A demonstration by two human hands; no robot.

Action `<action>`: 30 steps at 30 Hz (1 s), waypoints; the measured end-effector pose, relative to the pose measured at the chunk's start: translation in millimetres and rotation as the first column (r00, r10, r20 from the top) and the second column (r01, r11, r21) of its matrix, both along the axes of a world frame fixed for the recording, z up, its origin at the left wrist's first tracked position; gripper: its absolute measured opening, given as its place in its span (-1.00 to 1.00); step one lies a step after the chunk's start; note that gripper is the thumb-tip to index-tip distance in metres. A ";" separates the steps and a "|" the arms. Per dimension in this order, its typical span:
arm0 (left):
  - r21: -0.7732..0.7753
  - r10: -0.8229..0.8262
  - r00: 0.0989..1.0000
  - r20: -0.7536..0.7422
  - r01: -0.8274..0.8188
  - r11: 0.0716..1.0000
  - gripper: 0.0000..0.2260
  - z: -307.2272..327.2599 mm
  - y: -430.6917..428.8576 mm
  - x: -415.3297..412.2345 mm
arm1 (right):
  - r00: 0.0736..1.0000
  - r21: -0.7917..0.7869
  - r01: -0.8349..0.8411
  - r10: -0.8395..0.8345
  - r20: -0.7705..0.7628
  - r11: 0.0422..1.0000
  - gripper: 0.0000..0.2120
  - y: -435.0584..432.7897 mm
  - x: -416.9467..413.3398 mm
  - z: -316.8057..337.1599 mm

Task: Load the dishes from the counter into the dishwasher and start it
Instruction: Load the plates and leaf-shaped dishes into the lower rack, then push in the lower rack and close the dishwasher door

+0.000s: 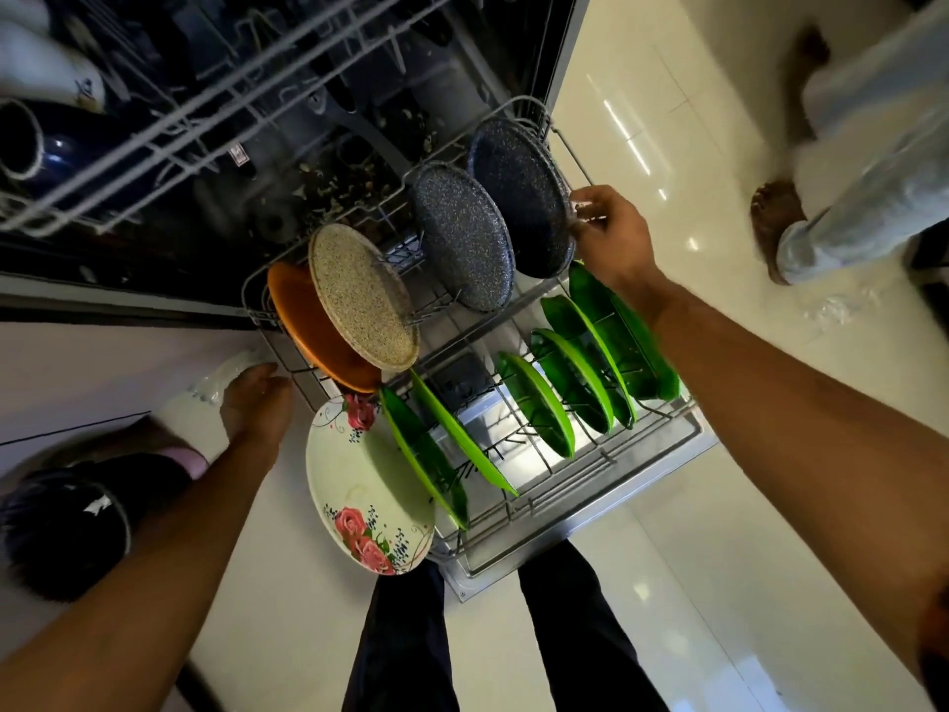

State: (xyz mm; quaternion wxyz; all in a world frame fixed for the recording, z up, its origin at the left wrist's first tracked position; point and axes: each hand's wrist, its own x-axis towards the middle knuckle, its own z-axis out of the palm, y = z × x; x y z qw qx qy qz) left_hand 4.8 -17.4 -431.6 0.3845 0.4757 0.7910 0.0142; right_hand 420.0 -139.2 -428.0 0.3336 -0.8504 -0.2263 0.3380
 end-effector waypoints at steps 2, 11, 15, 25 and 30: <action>0.088 -0.033 0.999 0.031 0.030 0.996 -0.73 10.4 -7.2 2.7 | 1.000 0.017 0.008 -0.008 0.007 1.000 -0.86 -10.8 -3.1 1.3; 0.274 -0.002 0.994 0.108 -0.027 0.961 -0.76 47.3 -68.9 -11.9 | 0.977 0.065 -0.048 0.060 -0.203 0.997 -0.70 -59.2 -31.4 4.5; 0.275 0.062 0.986 0.156 -0.104 0.956 -0.77 67.0 -126.2 -11.4 | 0.949 0.015 -0.229 0.226 -0.218 0.973 -0.73 -87.1 -59.0 12.4; 0.095 0.192 0.960 0.205 -0.215 0.972 -0.86 94.5 -241.3 -23.6 | 0.840 -0.197 -0.508 0.430 -0.332 0.839 -0.73 -164.3 -136.4 14.0; -0.088 -0.075 0.976 0.207 0.095 0.992 -0.84 77.4 -293.6 -17.7 | 0.807 -0.332 -0.589 0.513 -0.292 0.737 -0.77 -207.2 -173.4 6.1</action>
